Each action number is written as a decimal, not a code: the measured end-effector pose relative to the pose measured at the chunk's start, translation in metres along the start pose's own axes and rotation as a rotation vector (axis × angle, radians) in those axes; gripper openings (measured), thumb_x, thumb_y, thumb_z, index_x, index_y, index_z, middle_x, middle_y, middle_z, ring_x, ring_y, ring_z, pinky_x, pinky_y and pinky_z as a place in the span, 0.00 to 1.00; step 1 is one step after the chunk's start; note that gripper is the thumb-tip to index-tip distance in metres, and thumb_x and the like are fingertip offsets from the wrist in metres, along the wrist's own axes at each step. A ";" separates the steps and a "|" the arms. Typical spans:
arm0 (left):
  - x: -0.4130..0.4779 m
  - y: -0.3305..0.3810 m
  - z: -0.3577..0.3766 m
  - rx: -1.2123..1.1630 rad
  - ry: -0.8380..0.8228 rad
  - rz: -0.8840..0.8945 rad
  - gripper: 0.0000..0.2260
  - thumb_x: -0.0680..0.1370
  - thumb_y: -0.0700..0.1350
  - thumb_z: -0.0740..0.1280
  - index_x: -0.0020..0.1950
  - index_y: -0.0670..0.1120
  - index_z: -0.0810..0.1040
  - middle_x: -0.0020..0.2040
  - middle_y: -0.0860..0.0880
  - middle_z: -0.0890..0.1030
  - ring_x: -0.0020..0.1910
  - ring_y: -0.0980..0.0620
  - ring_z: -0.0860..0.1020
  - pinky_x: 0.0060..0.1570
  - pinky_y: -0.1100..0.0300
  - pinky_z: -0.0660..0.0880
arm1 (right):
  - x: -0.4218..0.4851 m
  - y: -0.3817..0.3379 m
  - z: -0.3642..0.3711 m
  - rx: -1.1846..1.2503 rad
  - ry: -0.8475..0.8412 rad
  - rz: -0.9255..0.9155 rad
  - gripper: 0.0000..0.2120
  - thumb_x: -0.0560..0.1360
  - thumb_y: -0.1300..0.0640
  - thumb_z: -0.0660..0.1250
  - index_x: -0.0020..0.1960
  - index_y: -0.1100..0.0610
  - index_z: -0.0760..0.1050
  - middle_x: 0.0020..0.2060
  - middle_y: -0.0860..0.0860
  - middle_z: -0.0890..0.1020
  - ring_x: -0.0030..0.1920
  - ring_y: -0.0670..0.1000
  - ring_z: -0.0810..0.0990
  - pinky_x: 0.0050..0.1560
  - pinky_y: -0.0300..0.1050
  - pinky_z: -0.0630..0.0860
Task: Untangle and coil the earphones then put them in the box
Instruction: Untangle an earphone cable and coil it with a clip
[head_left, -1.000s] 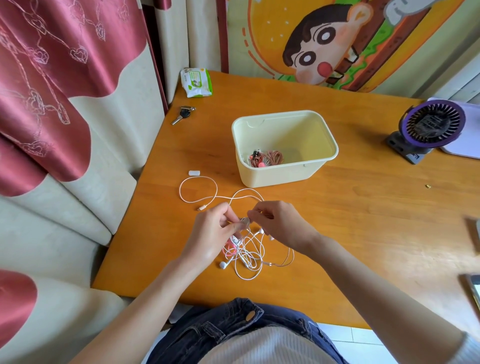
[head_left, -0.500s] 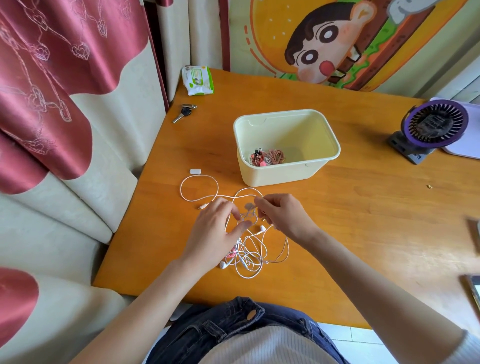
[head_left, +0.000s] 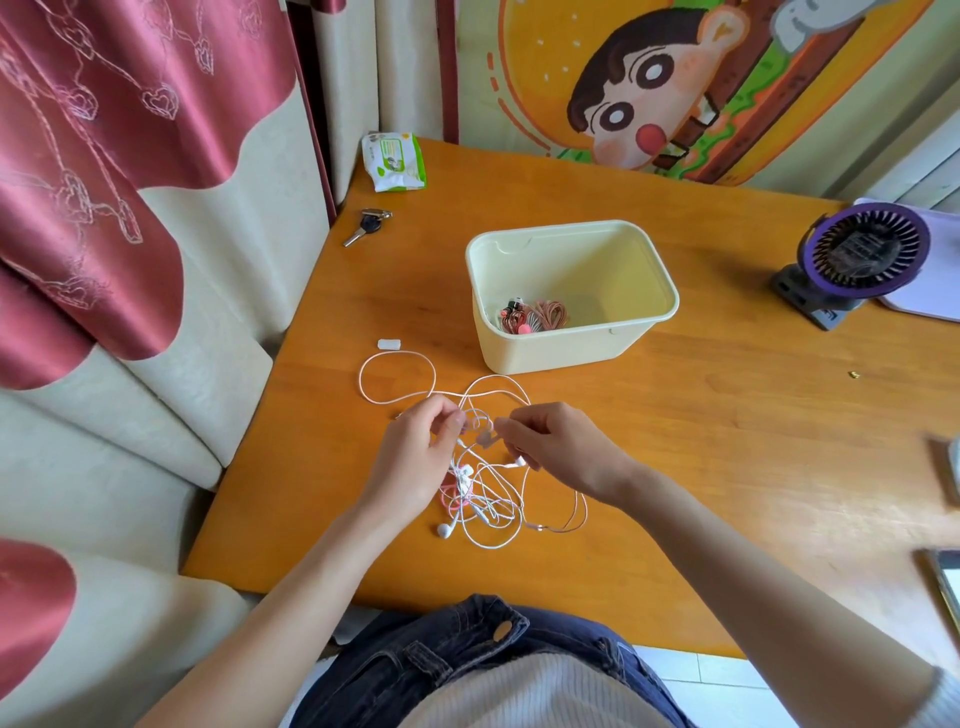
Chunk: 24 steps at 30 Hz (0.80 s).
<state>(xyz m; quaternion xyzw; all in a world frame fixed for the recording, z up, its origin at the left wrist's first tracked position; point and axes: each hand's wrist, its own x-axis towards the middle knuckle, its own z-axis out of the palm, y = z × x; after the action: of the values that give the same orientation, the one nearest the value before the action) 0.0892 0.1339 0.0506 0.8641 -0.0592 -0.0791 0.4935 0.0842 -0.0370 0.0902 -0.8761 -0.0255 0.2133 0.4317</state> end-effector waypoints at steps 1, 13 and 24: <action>0.002 -0.005 -0.001 0.014 -0.025 -0.030 0.08 0.80 0.43 0.62 0.41 0.47 0.75 0.36 0.55 0.78 0.36 0.59 0.75 0.34 0.72 0.67 | 0.000 0.000 0.000 -0.006 -0.011 -0.010 0.20 0.79 0.50 0.59 0.30 0.55 0.71 0.24 0.46 0.72 0.28 0.47 0.68 0.31 0.39 0.66; -0.007 -0.002 -0.005 -0.154 0.104 0.051 0.18 0.75 0.32 0.65 0.60 0.49 0.69 0.59 0.52 0.74 0.59 0.58 0.73 0.56 0.71 0.68 | -0.005 0.007 -0.006 -0.326 -0.075 -0.040 0.16 0.81 0.55 0.55 0.68 0.53 0.65 0.54 0.51 0.77 0.50 0.52 0.77 0.52 0.44 0.71; -0.012 0.029 -0.002 -0.285 -0.425 -0.088 0.09 0.82 0.48 0.56 0.52 0.50 0.76 0.34 0.54 0.71 0.33 0.54 0.66 0.36 0.57 0.63 | -0.010 -0.008 -0.021 -0.084 0.013 -0.177 0.05 0.75 0.60 0.66 0.44 0.52 0.78 0.33 0.41 0.78 0.34 0.37 0.73 0.36 0.29 0.67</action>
<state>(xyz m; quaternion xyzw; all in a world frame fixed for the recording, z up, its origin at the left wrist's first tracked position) 0.0773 0.1227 0.0775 0.7515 -0.1123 -0.2877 0.5829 0.0844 -0.0498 0.1106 -0.8889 -0.1091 0.1675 0.4121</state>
